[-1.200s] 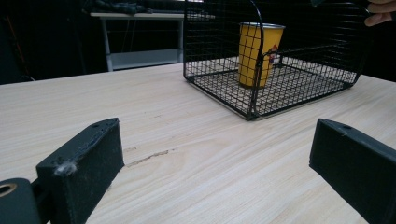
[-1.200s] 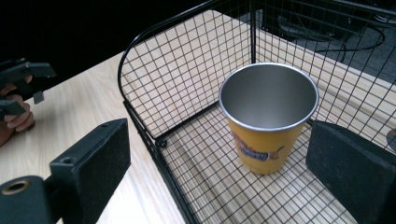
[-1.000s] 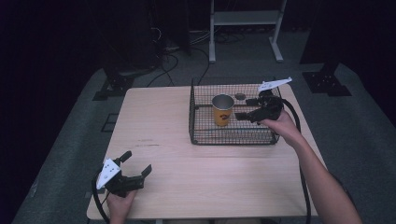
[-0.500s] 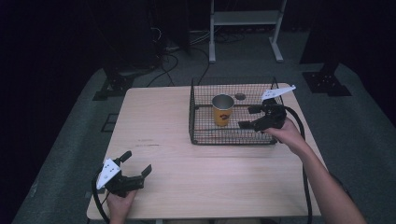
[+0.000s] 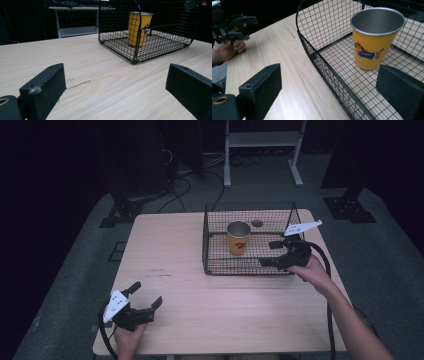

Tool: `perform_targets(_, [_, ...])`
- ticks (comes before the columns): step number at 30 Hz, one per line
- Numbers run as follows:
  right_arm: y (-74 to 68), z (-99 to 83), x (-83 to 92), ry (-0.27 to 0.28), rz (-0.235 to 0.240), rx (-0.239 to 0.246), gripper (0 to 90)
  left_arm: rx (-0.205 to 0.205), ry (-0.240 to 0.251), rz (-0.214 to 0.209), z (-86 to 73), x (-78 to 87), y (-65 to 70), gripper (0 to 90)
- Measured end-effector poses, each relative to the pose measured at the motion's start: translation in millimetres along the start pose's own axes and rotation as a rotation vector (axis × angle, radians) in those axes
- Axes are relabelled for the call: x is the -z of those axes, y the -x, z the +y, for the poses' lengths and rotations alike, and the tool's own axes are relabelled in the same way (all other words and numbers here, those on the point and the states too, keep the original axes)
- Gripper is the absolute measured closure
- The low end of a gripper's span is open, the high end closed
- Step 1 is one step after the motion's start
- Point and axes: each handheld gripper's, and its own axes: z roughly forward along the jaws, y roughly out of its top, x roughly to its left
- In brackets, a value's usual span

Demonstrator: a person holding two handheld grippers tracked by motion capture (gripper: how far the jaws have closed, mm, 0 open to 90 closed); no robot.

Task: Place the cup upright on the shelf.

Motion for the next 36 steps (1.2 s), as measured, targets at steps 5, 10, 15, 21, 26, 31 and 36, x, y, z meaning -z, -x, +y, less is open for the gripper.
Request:
perform_targets(5, [-4.1,-8.6,1.6,-0.001,-0.002,0.007,5.9,0.000,0.000,0.000,0.0,0.0,0.0,2.2])
perform_targets(10, [-7.6,-15.7,5.3,0.012,0.007,0.004,5.9,-0.001,0.000,0.001,0.0,0.0,0.1,2.2])
perform_targets(15, [-13.0,-23.6,5.4,-0.002,0.006,0.015,5.9,-0.001,0.000,0.001,0.0,0.0,0.1,2.2])
perform_targets(21, [-19.2,-33.7,3.9,-0.014,0.011,0.022,5.9,-0.001,-0.001,0.002,0.0,-0.1,0.2,2.2])
perform_targets(26, [-23.2,-40.3,4.2,-0.017,0.013,0.023,5.9,-0.003,-0.001,0.001,0.0,0.0,0.2,2.3])
perform_targets(31, [-24.9,-48.4,5.2,-0.011,0.019,0.013,6.0,-0.002,-0.002,0.001,0.0,0.1,0.2,2.2])
perform_targets(36, [-25.8,-58.9,6.5,-0.016,0.010,0.007,6.0,-0.004,-0.002,0.001,0.0,0.0,0.3,2.2])
